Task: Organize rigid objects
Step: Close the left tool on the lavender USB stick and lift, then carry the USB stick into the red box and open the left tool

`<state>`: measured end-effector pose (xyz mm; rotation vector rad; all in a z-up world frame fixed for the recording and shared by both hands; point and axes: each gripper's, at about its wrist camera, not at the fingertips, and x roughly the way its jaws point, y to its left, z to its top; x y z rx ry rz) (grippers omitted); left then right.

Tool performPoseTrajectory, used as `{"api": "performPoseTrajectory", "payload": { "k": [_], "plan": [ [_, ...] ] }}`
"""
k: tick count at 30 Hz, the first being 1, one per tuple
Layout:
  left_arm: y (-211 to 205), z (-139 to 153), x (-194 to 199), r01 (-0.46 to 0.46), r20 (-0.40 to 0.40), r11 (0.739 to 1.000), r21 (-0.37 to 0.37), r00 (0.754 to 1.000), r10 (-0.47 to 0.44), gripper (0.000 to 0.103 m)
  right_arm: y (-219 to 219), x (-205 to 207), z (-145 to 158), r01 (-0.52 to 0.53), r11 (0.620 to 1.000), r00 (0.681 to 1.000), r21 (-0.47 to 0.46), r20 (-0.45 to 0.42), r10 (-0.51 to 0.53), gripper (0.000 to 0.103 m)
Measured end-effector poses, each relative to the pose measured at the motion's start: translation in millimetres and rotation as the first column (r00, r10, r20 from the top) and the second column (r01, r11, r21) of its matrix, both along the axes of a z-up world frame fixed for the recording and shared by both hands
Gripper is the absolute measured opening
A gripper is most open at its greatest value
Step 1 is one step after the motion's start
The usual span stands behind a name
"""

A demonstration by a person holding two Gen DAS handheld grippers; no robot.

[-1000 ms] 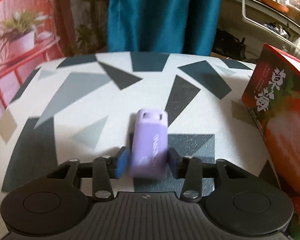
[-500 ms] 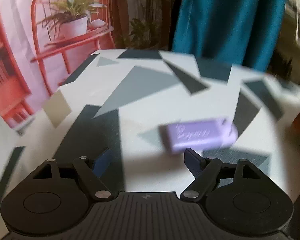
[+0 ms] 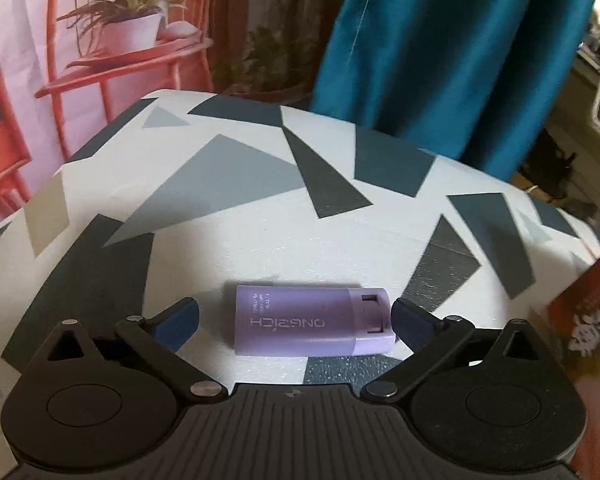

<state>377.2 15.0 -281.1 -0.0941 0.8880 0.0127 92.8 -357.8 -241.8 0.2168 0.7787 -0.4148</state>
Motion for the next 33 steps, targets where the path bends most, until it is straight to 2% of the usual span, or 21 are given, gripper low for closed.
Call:
{"api": "performPoseTrajectory", "payload": {
  "k": [2,5,8,10,11,13,18,22,25,28,31,33],
  "plan": [
    [-5.4,-0.2,1.1,0.007,0.009,0.999,0.031,1.000,-0.007,0.103,-0.3,0.0,-0.1,0.000,1.000,1.000,0.001,0.003,0.000,0.015],
    [-12.3,-7.3,3.2,0.011,-0.040,0.996,0.085,0.999,-0.007,0.103,0.0,0.0,0.0,-0.001,1.000,1.000,0.002,0.003,0.001,0.016],
    [-13.7,-11.2,6.9,-0.004,-0.045,0.996,0.093,0.999,0.009,0.102,0.1,0.0,0.1,0.000,1.000,1.000,0.002,0.003,0.000,0.016],
    [-11.2,-8.4,2.1,-0.005,-0.026,0.996,0.087,1.000,0.007,0.097,0.0,0.2,0.2,-0.001,1.000,1.000,0.002,0.002,0.001,0.016],
    [-12.0,-7.2,-0.2,0.007,-0.015,0.996,0.094,1.000,-0.005,0.089,-0.1,0.1,0.1,-0.001,1.000,1.000,0.002,0.002,0.001,0.016],
    [-14.7,-6.1,-3.9,0.035,-0.012,0.991,0.128,0.999,-0.033,0.089,-0.1,0.2,0.2,0.000,1.000,1.000,0.001,0.003,0.000,0.016],
    [-13.3,-6.7,-12.7,0.113,-0.005,0.985,0.128,0.994,-0.114,0.088,-0.2,-0.1,0.2,-0.001,1.000,1.000,0.001,0.002,0.001,0.016],
    [-20.1,-5.5,-23.3,0.191,0.013,0.971,0.146,0.981,-0.195,0.088,0.1,0.8,0.2,-0.004,1.000,1.000,0.001,-0.002,0.004,0.016],
    [-29.5,3.6,-32.5,0.258,0.049,0.954,0.151,0.962,-0.268,0.088,0.3,1.2,0.0,-0.003,1.000,1.000,0.001,-0.002,0.003,0.016],
    [-43.3,21.3,-37.8,0.325,0.106,0.934,0.152,0.934,-0.342,0.088,0.3,1.3,0.1,-0.003,1.000,1.000,0.001,-0.003,0.003,0.015],
    [-64.0,47.5,-44.4,0.406,0.187,0.900,0.158,0.883,-0.431,0.088,0.1,1.0,0.0,-0.003,1.000,1.000,0.001,-0.003,0.003,0.015],
    [-81.8,65.4,-50.5,0.475,0.245,0.861,0.181,0.826,-0.507,0.088,0.0,0.9,0.0,-0.003,1.000,1.000,0.001,-0.002,0.003,0.015]
  ]
}}
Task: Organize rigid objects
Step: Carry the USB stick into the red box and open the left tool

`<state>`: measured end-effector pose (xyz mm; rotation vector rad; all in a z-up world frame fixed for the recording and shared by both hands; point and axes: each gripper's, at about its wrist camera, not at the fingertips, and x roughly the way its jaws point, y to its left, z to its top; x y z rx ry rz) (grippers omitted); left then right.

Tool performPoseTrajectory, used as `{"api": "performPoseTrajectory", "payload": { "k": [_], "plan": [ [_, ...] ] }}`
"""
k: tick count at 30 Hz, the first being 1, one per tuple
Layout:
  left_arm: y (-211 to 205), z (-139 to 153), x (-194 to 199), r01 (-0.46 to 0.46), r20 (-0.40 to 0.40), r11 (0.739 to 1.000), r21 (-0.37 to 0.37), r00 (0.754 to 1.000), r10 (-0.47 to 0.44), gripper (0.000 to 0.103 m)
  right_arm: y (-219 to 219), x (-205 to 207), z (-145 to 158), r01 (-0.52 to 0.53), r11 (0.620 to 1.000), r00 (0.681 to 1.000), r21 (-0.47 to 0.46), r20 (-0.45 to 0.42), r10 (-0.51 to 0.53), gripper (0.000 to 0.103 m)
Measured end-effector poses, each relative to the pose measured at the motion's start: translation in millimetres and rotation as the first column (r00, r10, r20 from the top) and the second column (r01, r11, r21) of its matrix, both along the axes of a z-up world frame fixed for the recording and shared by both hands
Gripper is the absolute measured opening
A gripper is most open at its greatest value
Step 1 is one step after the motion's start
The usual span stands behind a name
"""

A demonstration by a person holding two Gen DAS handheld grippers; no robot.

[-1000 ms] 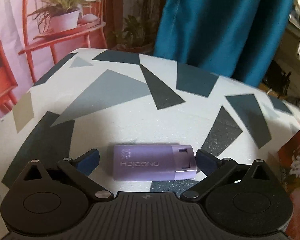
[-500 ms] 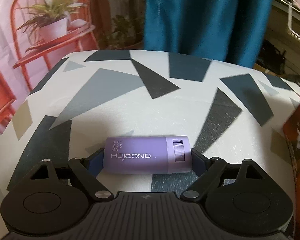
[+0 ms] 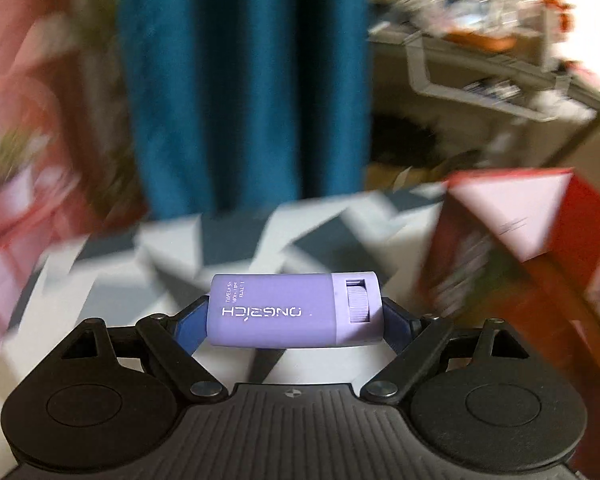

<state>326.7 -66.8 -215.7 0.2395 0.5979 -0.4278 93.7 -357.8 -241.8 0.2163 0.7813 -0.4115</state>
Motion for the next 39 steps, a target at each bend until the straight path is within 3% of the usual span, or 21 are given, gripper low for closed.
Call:
{"api": "performPoseTrajectory", "payload": {
  "k": [3,7,13,17,25,29,36,39],
  "plan": [
    [-34.7,21.8,-10.5,0.164,0.091,0.986,0.040,0.982,-0.167,0.088,0.0,-0.1,0.0,0.000,1.000,1.000,0.000,0.000,0.000,0.015],
    [-81.9,32.4,-24.5,0.366,0.178,0.913,0.180,0.901,-0.396,0.089,2.2,1.1,1.2,0.000,1.000,1.000,-0.022,-0.015,0.000,0.013],
    [-123.4,16.6,-21.9,0.504,0.132,0.813,0.293,0.820,-0.556,0.089,1.1,0.0,0.9,0.009,1.000,1.000,-0.015,-0.021,-0.009,0.013],
    [-134.5,0.8,-15.3,0.527,0.073,0.786,0.322,0.814,-0.576,0.089,1.2,0.6,1.7,0.001,1.000,1.000,-0.017,-0.030,-0.002,0.013],
    [-136.9,2.6,-16.3,0.548,0.050,0.784,0.292,0.809,-0.585,0.090,3.3,2.3,3.4,0.005,1.000,0.999,-0.026,-0.044,-0.007,0.010],
    [-135.3,7.6,-17.2,0.524,0.066,0.803,0.282,0.825,-0.561,0.090,4.1,2.8,4.3,0.006,1.000,0.999,-0.030,-0.050,-0.007,0.010],
    [-112.6,29.6,-11.1,0.426,0.087,0.881,0.207,0.888,-0.451,0.090,4.6,-0.2,6.0,0.007,1.000,0.999,-0.028,-0.041,-0.008,0.010],
    [-92.5,42.3,-11.6,0.354,0.083,0.924,0.146,0.926,-0.368,0.098,3.8,-1.0,6.7,0.008,1.000,0.999,-0.026,-0.038,-0.009,0.010]
  ]
}}
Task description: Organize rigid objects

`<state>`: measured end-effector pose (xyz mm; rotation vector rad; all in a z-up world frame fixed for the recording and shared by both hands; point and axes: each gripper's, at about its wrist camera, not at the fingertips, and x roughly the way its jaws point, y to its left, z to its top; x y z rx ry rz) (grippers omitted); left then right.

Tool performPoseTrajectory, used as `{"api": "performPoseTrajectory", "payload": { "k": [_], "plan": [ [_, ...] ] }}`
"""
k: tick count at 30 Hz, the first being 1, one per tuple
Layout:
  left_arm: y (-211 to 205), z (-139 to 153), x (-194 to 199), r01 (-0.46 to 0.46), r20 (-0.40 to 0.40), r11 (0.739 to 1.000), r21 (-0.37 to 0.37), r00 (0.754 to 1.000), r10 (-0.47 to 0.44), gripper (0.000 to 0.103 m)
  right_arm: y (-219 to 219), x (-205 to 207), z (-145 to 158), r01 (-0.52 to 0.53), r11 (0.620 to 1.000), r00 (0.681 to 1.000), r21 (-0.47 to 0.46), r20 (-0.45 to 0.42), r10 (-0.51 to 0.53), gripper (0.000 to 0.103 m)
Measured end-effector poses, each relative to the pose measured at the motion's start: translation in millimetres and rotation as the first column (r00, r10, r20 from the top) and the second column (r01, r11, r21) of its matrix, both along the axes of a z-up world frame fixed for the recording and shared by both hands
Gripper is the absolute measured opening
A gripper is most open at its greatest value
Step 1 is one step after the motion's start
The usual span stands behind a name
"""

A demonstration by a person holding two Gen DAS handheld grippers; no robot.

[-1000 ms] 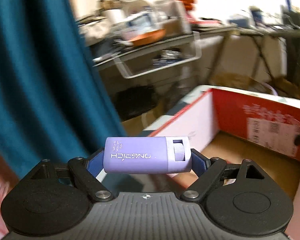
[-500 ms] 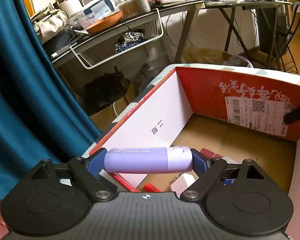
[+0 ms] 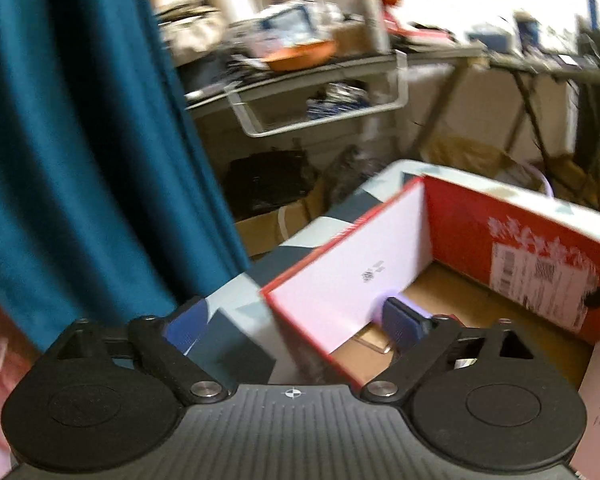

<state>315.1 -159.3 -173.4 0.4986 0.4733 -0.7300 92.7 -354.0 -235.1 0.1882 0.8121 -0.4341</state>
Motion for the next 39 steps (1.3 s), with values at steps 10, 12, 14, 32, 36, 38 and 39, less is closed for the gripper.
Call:
{"api": "performPoseTrajectory", "payload": {
  "k": [10,12,14,32,36,38,39],
  "plan": [
    [62.0,14.9,-22.3,-0.310,-0.069,0.946,-0.099,0.950,0.304,0.103,-0.6,-1.3,2.3,0.002,1.000,1.000,-0.001,0.002,-0.002,0.010],
    [71.4,20.3,-29.4,-0.361,-0.073,0.926,-0.106,0.932,0.355,0.103,0.3,-2.3,5.3,0.006,1.000,1.000,-0.002,0.007,-0.006,0.010],
    [79.7,25.0,-36.0,-0.410,-0.080,0.906,-0.108,0.912,0.403,0.103,1.4,-3.0,9.0,0.006,1.000,1.000,-0.009,0.010,-0.005,0.010],
    [119.3,88.0,-128.5,-0.608,-0.034,0.780,-0.146,0.791,0.610,0.103,32.8,-19.7,93.3,-0.063,0.996,0.988,-0.058,0.135,0.071,0.070],
    [127.8,102.0,-151.8,-0.642,-0.055,0.752,-0.150,0.765,0.642,0.103,46.6,-27.6,124.1,-0.103,0.993,0.970,-0.052,0.216,0.112,0.097],
    [133.5,109.8,-164.5,-0.661,-0.060,0.734,-0.157,0.748,0.661,0.103,56.5,-35.0,139.9,-0.147,0.987,0.952,-0.060,0.262,0.157,0.103],
    [137.1,114.2,-171.4,-0.668,-0.063,0.726,-0.163,0.741,0.668,0.103,62.5,-37.5,147.6,-0.154,0.986,0.947,-0.067,0.274,0.167,0.103]
  ]
}}
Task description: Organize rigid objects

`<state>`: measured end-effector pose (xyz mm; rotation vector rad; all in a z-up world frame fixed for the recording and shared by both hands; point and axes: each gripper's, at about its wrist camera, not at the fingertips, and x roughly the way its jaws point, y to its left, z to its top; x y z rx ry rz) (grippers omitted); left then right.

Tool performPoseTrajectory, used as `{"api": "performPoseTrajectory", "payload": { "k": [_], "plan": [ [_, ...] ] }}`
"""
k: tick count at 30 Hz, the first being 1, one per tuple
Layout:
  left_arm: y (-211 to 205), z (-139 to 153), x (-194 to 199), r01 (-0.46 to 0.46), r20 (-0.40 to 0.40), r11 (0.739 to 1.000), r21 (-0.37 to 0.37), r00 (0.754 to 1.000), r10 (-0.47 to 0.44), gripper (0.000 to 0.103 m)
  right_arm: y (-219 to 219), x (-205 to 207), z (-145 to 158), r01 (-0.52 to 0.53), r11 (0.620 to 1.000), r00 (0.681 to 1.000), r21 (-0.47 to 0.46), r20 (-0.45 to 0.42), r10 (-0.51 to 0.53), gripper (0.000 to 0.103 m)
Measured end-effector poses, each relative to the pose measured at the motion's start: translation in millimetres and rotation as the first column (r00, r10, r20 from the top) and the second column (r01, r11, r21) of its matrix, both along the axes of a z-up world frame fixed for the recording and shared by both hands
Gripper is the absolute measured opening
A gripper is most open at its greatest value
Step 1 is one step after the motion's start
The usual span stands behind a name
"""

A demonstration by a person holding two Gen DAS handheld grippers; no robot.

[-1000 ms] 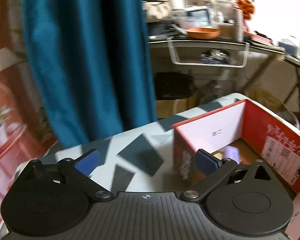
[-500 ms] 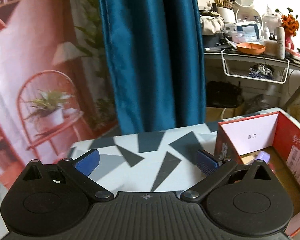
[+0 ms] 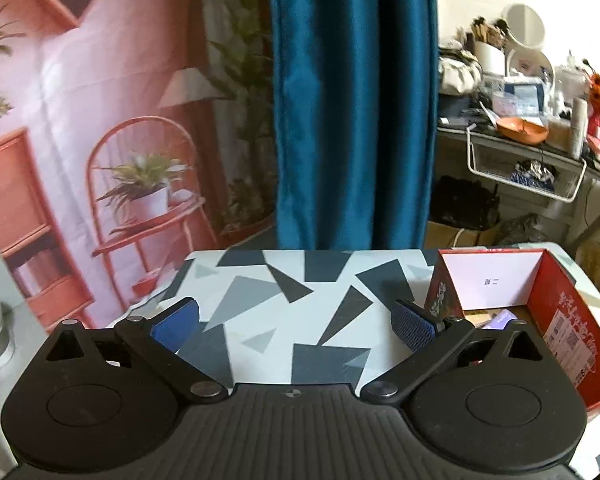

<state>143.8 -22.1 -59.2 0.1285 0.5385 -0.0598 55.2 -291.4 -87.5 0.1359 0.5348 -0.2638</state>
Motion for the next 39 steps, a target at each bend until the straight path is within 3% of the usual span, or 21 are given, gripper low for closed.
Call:
{"api": "performPoseTrajectory", "payload": {
  "k": [6,13,20,28,39],
  "plan": [
    [13.5,23.0,-47.5,-0.074,0.036,0.997,0.009,0.997,0.074,0.103,36.1,-17.4,36.2,0.024,1.000,0.999,-0.019,0.041,-0.023,0.103],
    [23.2,43.1,-96.1,-0.081,0.043,0.997,0.006,0.996,0.081,0.103,81.7,-53.4,58.0,0.069,0.997,0.994,-0.033,0.084,-0.066,0.103],
    [30.8,62.3,-137.5,-0.096,0.117,0.995,-0.003,0.989,0.095,0.103,107.7,-87.3,70.2,0.060,0.998,0.991,-0.024,0.125,-0.056,0.103],
    [30.4,67.3,-149.9,-0.104,0.159,0.995,-0.009,0.982,0.104,0.103,133.8,-97.4,68.4,0.036,0.996,0.992,-0.083,0.120,-0.026,0.103],
    [31.0,62.1,-146.4,-0.110,0.150,0.994,-0.025,0.982,0.112,0.103,134.0,-101.3,68.9,0.034,0.996,0.991,-0.084,0.135,-0.022,0.103]
  ]
}}
